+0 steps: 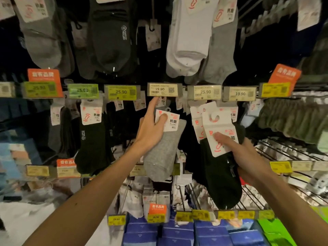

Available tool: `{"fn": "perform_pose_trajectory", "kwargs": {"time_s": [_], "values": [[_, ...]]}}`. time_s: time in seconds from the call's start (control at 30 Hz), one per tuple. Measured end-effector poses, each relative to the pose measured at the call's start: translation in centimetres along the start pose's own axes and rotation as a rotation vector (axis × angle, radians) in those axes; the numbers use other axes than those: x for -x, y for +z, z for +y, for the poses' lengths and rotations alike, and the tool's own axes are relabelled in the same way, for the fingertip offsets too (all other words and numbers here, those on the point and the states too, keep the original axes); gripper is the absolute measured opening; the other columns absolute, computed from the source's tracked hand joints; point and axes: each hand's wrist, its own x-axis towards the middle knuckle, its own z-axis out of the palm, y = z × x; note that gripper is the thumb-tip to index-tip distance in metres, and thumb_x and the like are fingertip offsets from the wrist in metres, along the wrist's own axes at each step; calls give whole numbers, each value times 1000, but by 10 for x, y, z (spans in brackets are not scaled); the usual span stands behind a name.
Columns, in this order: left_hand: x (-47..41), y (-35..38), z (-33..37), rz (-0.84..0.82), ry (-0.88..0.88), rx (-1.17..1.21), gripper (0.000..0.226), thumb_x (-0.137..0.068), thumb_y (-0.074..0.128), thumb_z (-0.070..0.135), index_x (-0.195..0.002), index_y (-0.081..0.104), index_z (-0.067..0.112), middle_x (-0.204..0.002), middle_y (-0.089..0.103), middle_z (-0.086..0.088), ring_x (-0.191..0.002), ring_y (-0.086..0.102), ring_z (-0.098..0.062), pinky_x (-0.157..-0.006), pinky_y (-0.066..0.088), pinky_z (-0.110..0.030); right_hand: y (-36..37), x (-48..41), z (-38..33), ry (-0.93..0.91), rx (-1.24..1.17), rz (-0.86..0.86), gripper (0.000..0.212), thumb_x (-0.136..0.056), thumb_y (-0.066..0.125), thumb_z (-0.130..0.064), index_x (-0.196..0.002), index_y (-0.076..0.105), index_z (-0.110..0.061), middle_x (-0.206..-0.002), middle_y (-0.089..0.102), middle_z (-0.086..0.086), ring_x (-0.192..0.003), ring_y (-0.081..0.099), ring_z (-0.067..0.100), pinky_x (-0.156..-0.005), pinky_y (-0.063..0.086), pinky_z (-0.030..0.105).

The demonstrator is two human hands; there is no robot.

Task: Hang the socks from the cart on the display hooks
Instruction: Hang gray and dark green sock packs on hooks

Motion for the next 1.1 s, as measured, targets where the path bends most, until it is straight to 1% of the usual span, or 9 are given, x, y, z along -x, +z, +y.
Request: {"fn": "perform_pose_trajectory", "kwargs": {"time_s": [0.13, 0.3, 0.33, 0.4, 0.47, 0.57, 0.73, 1.0, 1.1], "values": [[-7, -3, 3, -4, 89, 34, 60, -103, 49, 17, -153, 25, 41, -91, 71, 9, -82, 69, -6, -67, 52, -14, 4, 2, -1, 6, -7, 24, 31, -85, 68, -23, -114, 70, -16, -104, 77, 4, -95, 74, 18, -78, 54, 34], [-24, -1, 9, 60, 128, 58, 63, -103, 49, 13, -156, 23, 38, -87, 56, 35, -86, 65, 11, -69, 49, -8, 9, 0, -4, -4, -20, 32, 39, -78, 69, -26, -116, 70, -14, -107, 77, 5, -97, 74, 19, -82, 53, 35], [-28, -2, 6, 87, 136, 39, 64, -103, 48, 13, -156, 23, 39, -85, 59, 31, -84, 67, 4, -66, 51, -11, 9, 0, -4, -6, -19, 22, 39, -78, 69, -26, -116, 70, -15, -108, 77, 4, -99, 74, 19, -83, 53, 35], [-33, -2, 1, 125, 151, -22, 65, -103, 47, 16, -155, 20, 44, -85, 69, 3, -77, 67, -16, -63, 55, -24, 10, -2, -3, -7, -13, 6, 39, -80, 68, -26, -118, 69, -16, -110, 76, 4, -102, 73, 20, -86, 53, 37], [-35, -2, -4, 140, 180, -103, 65, -103, 46, 16, -156, 17, 44, -79, 66, -17, -67, 63, -24, -58, 51, -30, 10, -4, -2, -5, -7, 5, 39, -81, 68, -26, -119, 69, -16, -112, 76, 4, -104, 72, 21, -89, 52, 38], [-37, -1, -9, 133, 225, -164, 68, -103, 46, 16, -157, 13, 40, -67, 61, -16, -56, 56, -22, -49, 45, -26, 12, -6, -1, -1, -9, 8, 38, -79, 69, -26, -116, 70, -17, -110, 76, 4, -102, 73, 21, -86, 52, 37], [-43, -3, -20, 84, 244, -225, 75, -103, 47, 17, -156, 3, 44, -63, 60, -20, -51, 56, -32, -51, 46, -48, 18, -9, 2, 12, -27, 2, 34, -76, 70, -25, -109, 72, -18, -105, 77, 5, -96, 74, 20, -83, 53, 36], [-51, -9, -33, 64, 290, -355, 82, -104, 49, 20, -149, -14, 47, -57, 51, -7, -47, 51, -24, -48, 48, -45, 21, -14, 8, 36, -34, -8, 35, -76, 70, -26, -110, 71, -18, -107, 77, 5, -98, 74, 21, -85, 53, 38], [-53, -9, -34, 70, 315, -384, 82, -103, 51, 20, -151, -12, 41, -55, 48, -4, -46, 50, -23, -43, 42, -26, 19, -13, 11, 51, -39, -13, 36, -76, 70, -26, -111, 70, -19, -107, 77, 5, -98, 74, 21, -87, 54, 38]]}}
